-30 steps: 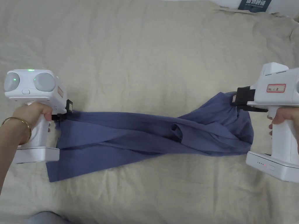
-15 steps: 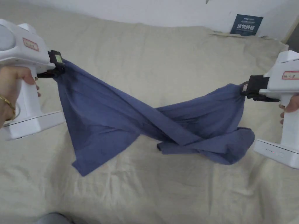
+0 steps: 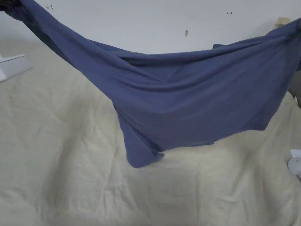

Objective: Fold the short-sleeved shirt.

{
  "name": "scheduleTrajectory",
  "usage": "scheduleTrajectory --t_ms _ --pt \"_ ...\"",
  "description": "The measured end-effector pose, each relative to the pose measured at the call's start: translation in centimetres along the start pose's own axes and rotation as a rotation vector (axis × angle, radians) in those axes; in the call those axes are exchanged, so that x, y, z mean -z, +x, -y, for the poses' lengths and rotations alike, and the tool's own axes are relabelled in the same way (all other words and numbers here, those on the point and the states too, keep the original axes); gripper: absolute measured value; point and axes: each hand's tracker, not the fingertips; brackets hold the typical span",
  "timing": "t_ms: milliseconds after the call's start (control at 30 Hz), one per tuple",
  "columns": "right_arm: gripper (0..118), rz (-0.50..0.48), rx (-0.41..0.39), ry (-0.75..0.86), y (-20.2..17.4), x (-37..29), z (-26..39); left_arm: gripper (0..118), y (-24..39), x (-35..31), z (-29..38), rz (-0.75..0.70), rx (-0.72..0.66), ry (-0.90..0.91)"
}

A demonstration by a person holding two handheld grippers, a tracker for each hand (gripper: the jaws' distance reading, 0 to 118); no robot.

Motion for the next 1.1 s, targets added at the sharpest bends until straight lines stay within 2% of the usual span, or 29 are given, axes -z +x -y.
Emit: scheduleTrajectory --t_ms 300,333,500,600,733,800,900,1100 --pt "3 0.079 0.009 0.096 1.1 -3.0 -6.8 0 0.8 -1.4 -5.9 -0.055 0.016 0.116" --pt "3 0.093 0.012 0.103 0.9 -2.9 -7.3 0 1.3 -1.7 -6.4 -0.091 0.034 0.139" --pt "3 0.145 -0.026 0.109 -0.3 -0.5 -9.4 0 3.0 -0.3 -9.0 -0.089 0.022 0.13" --pt "3 0.169 -0.024 0.101 -1.4 1.5 -10.6 0 4.0 1.0 -9.9 -0.139 0.076 0.141" --pt "3 0.23 -0.025 0.132 -2.6 5.2 -12.2 0 5.4 5.6 -11.7 -0.189 0.134 0.132" --pt "3 0.257 0.014 0.14 -3.0 7.4 -12.9 0 6.0 7.7 -11.8 -0.198 0.139 0.128" --pt "3 0.247 0.074 0.15 -2.9 10.5 -14.4 0 7.0 12.0 -11.9 -0.215 0.143 0.111" --pt "3 0.274 0.093 0.236 -2.4 15.0 -17.6 0 8.8 18.6 -11.0 -0.216 0.16 0.151"
